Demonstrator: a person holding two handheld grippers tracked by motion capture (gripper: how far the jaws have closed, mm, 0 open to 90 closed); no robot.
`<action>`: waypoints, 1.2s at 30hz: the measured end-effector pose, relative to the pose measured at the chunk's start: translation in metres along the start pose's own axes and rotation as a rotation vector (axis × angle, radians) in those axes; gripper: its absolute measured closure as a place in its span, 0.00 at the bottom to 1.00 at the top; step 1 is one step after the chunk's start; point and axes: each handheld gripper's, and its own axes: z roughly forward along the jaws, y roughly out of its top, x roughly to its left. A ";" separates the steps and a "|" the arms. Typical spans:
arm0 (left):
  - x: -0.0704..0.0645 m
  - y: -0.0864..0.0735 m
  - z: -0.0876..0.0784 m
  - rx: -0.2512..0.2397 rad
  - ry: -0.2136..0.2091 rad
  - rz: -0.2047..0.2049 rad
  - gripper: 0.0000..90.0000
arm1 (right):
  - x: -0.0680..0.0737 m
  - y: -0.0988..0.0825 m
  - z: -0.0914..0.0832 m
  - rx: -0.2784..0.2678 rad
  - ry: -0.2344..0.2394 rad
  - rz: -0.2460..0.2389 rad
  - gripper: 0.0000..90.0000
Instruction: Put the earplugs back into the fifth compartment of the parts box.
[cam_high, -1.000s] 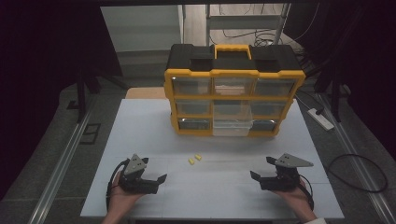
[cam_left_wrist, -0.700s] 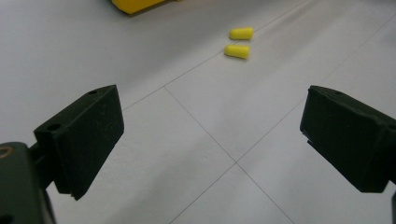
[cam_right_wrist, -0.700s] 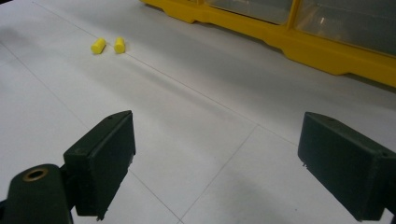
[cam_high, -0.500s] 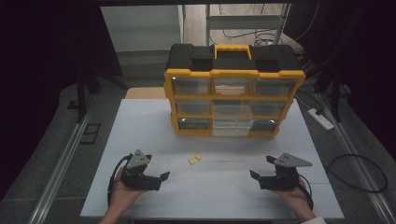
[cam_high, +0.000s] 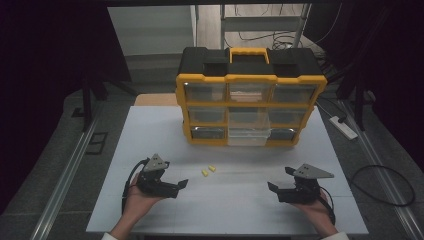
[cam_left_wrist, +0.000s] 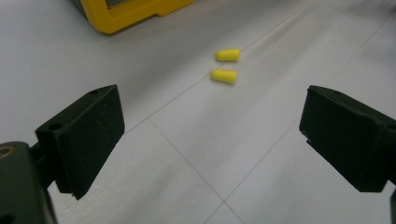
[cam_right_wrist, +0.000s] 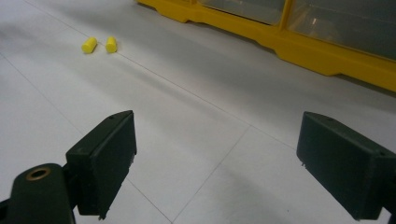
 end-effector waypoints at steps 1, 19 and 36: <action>0.000 0.002 0.003 0.004 -0.004 -0.001 0.07 | 0.000 0.000 0.000 0.001 0.000 0.001 0.14; 0.007 0.017 0.031 0.065 -0.038 0.000 0.09 | 0.000 0.000 0.001 0.010 0.000 -0.004 0.15; -0.006 0.039 0.074 0.170 -0.071 0.067 0.11 | 0.000 0.000 0.001 0.011 0.000 -0.007 0.15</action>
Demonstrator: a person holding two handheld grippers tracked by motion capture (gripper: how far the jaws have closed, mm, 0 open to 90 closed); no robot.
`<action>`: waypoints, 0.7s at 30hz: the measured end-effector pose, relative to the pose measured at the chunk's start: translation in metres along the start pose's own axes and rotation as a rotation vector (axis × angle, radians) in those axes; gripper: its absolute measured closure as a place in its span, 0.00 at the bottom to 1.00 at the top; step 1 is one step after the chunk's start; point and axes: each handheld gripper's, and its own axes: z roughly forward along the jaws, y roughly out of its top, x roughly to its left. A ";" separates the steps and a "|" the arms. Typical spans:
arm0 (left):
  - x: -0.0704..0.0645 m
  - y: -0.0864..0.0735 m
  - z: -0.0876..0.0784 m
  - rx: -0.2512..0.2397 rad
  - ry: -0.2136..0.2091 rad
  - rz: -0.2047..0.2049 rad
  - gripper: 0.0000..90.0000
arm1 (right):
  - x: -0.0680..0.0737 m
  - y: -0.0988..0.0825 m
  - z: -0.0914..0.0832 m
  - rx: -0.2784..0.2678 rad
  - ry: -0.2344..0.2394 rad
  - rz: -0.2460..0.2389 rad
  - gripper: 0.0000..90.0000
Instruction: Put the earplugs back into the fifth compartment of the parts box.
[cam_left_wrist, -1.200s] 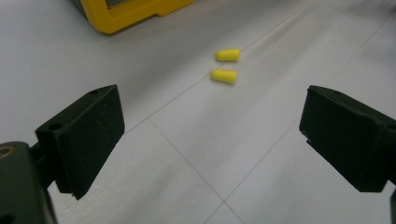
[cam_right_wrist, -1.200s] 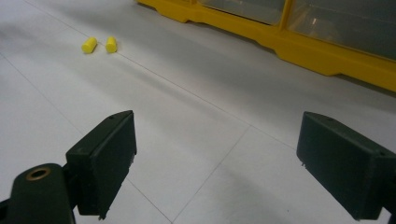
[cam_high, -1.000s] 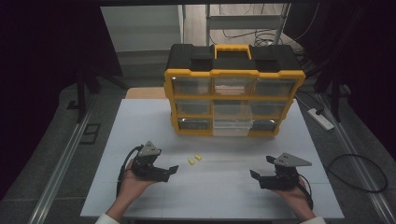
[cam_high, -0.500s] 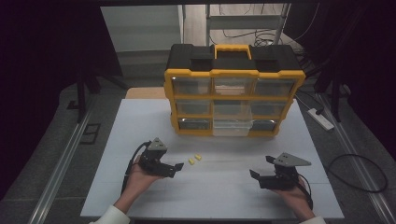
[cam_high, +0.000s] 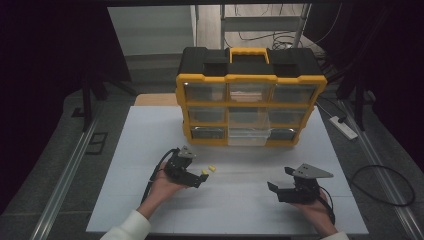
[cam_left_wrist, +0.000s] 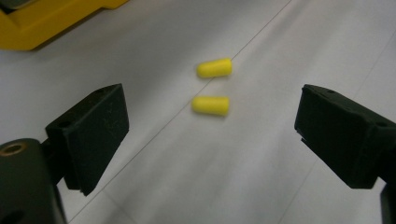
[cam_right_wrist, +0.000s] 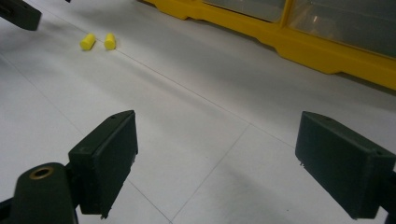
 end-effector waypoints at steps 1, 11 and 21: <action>0.000 0.001 0.002 0.008 -0.002 0.004 0.12 | 0.000 0.000 0.000 -0.002 -0.001 0.000 0.15; 0.001 0.010 0.016 0.048 0.003 0.021 0.13 | 0.000 0.000 0.000 -0.001 0.000 -0.002 0.15; 0.001 0.011 0.028 0.102 0.011 0.072 0.23 | 0.000 0.000 0.000 0.000 0.000 -0.001 0.15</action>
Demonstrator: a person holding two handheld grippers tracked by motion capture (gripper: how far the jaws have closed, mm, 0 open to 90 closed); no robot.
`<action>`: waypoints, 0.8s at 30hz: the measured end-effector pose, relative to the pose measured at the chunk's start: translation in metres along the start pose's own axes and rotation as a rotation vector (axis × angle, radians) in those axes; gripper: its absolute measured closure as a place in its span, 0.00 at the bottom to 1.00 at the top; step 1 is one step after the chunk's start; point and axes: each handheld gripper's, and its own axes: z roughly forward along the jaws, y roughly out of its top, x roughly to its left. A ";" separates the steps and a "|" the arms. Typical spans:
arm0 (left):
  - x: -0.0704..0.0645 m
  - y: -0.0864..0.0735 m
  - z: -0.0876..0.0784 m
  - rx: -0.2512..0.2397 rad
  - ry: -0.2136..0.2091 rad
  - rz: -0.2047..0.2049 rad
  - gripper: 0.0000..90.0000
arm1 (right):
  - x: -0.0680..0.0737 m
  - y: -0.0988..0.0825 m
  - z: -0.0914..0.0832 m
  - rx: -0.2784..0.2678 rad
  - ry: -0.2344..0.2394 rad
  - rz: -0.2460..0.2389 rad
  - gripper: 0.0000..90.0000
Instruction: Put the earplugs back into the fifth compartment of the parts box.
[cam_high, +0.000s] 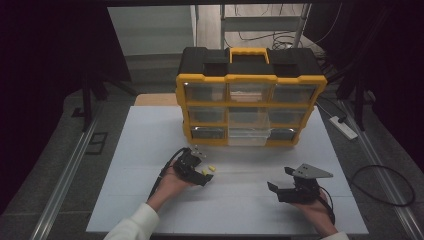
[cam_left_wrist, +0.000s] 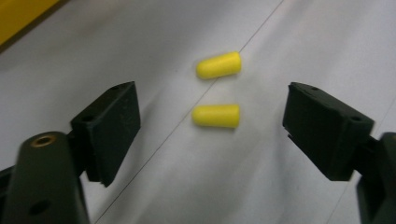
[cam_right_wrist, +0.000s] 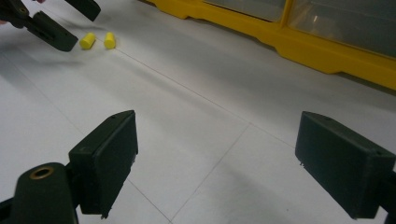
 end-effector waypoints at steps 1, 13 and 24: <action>0.000 0.000 0.001 0.005 0.000 0.005 0.24 | 0.000 0.000 0.000 0.000 0.000 0.000 0.15; -0.003 0.002 0.004 0.031 0.005 0.054 0.43 | -0.001 0.000 -0.001 -0.002 -0.002 0.004 0.16; -0.001 0.004 0.003 0.037 -0.013 0.062 0.73 | 0.000 0.000 -0.001 -0.005 -0.004 0.004 0.16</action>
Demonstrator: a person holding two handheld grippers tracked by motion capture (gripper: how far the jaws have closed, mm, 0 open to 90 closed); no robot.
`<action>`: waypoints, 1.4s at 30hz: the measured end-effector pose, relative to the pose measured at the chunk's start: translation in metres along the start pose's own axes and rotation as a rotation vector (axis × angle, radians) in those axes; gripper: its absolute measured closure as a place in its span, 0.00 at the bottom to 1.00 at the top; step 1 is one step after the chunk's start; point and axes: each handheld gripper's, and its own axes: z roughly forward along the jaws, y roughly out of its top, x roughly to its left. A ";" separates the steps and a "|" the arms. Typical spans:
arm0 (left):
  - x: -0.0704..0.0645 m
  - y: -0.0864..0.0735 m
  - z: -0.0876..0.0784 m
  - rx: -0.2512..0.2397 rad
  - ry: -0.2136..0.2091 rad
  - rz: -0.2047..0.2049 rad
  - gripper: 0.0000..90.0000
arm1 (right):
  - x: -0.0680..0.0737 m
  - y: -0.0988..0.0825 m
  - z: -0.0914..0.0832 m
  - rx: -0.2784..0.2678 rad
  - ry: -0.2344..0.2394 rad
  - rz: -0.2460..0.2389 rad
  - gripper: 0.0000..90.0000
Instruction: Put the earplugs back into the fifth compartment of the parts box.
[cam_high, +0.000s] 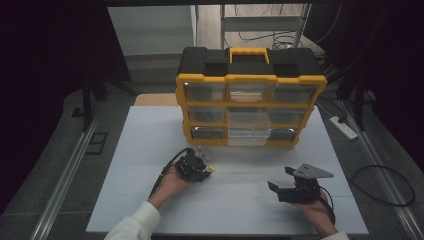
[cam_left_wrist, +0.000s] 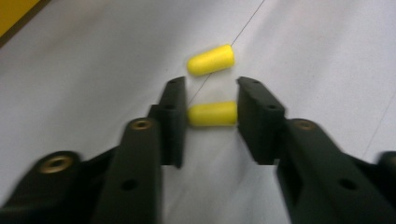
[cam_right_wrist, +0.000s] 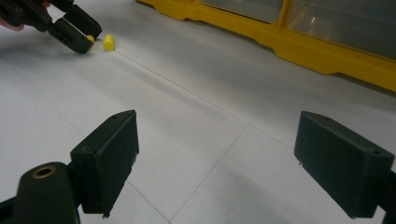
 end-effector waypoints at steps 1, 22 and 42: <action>0.000 0.000 0.000 -0.003 -0.006 -0.008 0.73 | 0.000 0.000 0.000 -0.001 0.000 0.000 0.16; -0.007 -0.011 -0.051 -0.255 0.012 -0.047 0.75 | -0.001 0.000 0.000 -0.004 -0.006 0.001 0.16; -0.008 -0.005 -0.086 -0.405 -0.003 -0.068 0.75 | -0.001 0.000 0.000 -0.003 -0.010 0.000 0.16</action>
